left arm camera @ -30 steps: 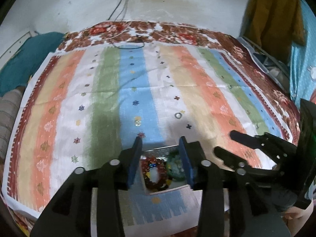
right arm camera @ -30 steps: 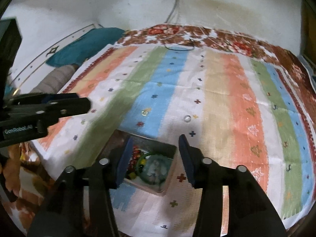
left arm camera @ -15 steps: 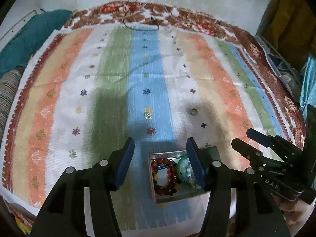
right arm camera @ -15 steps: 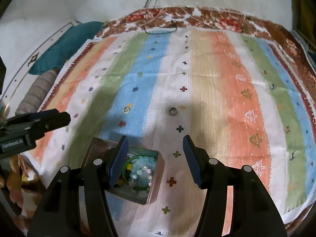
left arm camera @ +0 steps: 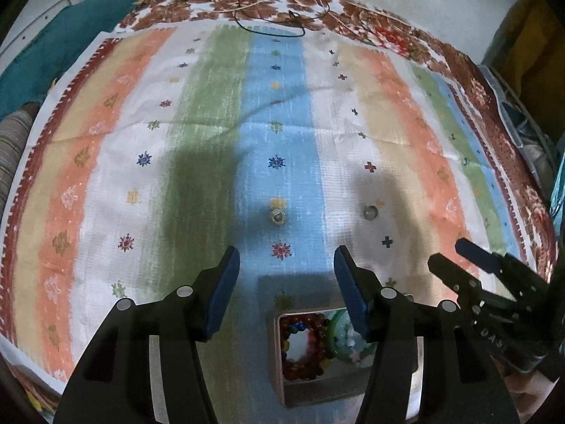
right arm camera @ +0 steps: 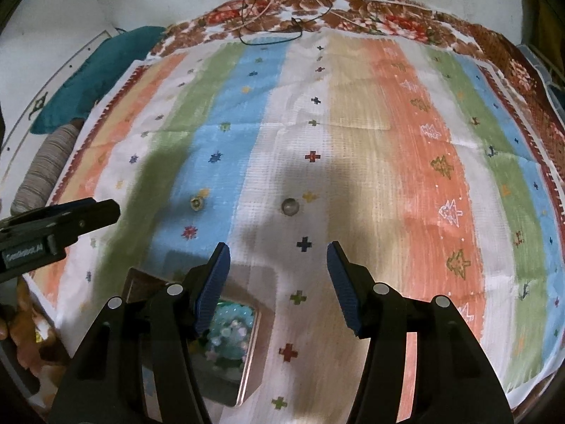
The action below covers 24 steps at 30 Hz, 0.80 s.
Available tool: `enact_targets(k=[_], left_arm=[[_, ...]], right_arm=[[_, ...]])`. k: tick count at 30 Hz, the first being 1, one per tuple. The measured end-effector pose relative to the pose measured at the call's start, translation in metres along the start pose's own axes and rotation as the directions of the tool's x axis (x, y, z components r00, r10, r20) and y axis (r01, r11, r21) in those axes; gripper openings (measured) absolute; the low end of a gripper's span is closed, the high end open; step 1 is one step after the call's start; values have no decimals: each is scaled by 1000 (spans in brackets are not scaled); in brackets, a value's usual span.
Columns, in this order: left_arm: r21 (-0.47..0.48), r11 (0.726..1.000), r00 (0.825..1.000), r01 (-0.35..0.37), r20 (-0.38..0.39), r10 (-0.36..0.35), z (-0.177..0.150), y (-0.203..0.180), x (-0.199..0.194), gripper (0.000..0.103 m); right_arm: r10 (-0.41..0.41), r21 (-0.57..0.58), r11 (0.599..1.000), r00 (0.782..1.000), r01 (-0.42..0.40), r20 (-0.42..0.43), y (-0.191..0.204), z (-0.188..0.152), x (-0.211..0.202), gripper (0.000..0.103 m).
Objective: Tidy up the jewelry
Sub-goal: 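Move left tool to small gold charm while right tool moves to silver ring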
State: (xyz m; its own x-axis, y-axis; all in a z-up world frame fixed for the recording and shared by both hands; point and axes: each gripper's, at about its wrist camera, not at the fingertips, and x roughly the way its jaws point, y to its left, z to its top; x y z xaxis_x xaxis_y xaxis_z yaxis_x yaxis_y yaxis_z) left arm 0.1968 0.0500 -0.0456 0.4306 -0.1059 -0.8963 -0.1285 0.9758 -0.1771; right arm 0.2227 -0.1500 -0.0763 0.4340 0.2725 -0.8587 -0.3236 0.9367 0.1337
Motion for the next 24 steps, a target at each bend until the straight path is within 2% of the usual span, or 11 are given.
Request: enact_targets(k=[24], left_arm=[[28, 998, 995, -56, -76, 58, 19, -2, 54, 56]], right_arm=[[-43, -40, 998, 997, 41, -69, 3, 21, 48, 57]])
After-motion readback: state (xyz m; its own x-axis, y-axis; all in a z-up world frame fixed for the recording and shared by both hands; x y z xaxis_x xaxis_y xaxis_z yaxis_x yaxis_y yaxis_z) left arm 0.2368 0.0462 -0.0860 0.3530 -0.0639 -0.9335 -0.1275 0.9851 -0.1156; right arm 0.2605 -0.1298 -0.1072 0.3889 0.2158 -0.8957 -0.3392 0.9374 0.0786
